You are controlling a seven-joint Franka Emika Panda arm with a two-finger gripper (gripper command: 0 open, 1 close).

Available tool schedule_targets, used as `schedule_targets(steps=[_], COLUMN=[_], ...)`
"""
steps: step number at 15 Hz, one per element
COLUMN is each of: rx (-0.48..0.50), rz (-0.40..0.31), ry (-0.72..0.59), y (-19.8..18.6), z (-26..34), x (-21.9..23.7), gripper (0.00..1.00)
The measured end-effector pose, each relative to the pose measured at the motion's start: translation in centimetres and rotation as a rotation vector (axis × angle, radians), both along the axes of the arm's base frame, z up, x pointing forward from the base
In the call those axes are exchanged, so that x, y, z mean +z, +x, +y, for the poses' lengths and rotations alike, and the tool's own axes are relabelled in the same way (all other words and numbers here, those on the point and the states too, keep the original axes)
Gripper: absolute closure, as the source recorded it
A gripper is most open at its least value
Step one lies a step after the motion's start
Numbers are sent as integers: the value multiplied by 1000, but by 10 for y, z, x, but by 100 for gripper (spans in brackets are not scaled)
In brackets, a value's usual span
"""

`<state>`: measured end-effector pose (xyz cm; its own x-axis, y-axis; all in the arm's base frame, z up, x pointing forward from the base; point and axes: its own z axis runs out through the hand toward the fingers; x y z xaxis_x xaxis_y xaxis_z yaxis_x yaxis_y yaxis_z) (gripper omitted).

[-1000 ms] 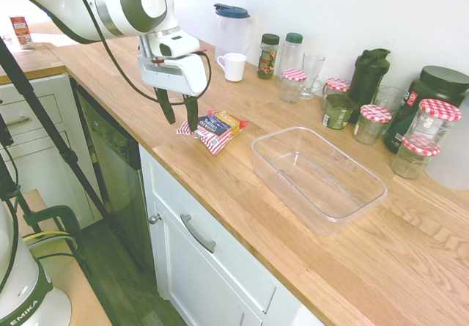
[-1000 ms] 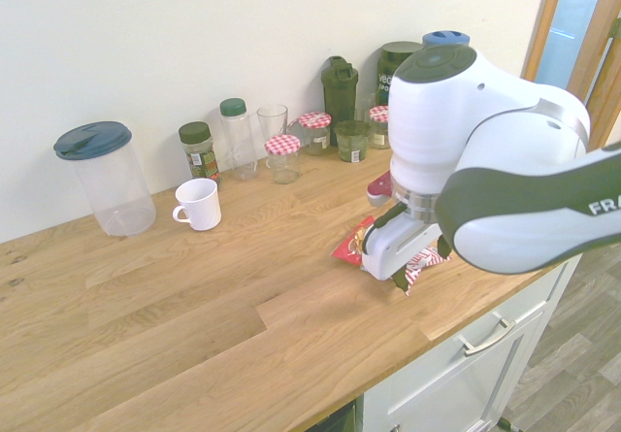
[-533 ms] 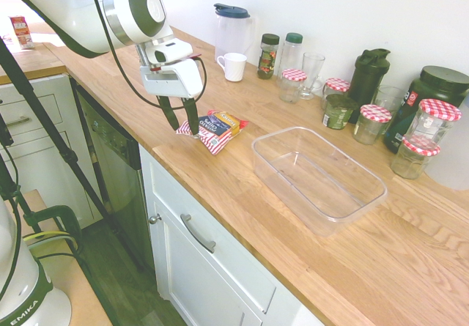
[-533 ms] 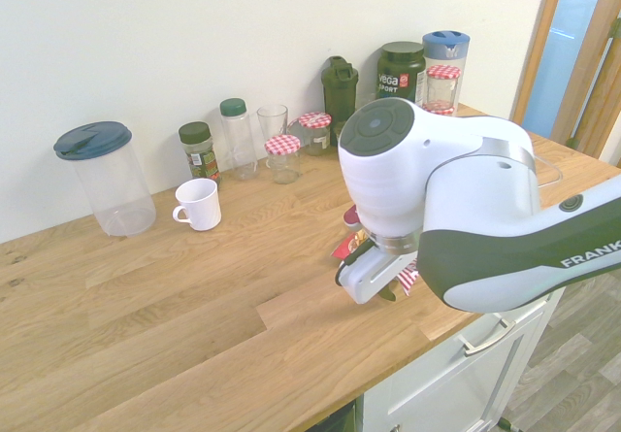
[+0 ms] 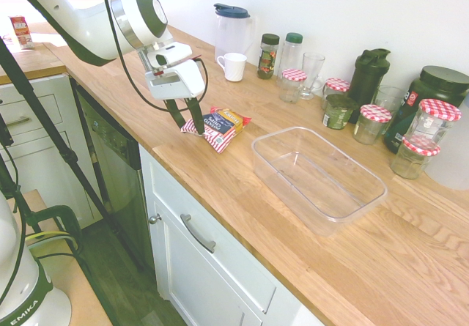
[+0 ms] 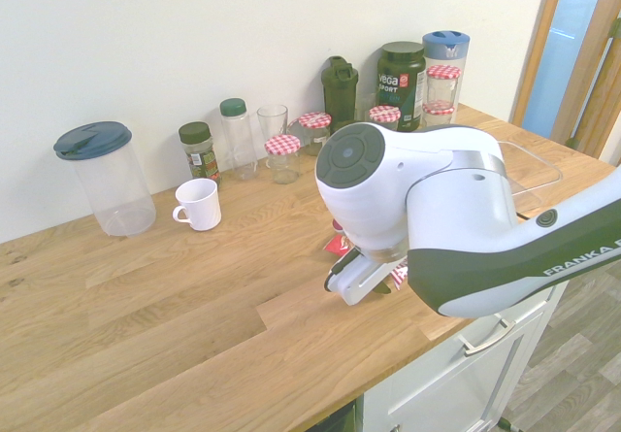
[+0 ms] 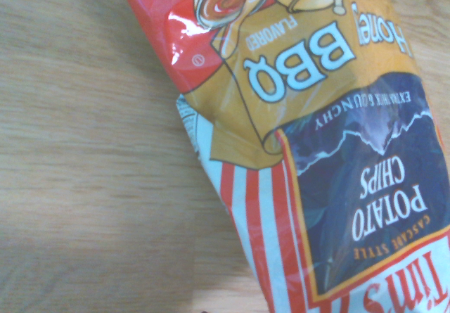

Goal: Put the chip bag into the container

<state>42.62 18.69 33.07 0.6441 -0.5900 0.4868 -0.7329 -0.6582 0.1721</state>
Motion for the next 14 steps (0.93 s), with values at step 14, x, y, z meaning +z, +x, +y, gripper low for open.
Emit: schedule_targets(steps=[14], rx=[-14], rz=[-14], ry=[-38], y=[10], z=[-9], x=[-6], gripper=[100])
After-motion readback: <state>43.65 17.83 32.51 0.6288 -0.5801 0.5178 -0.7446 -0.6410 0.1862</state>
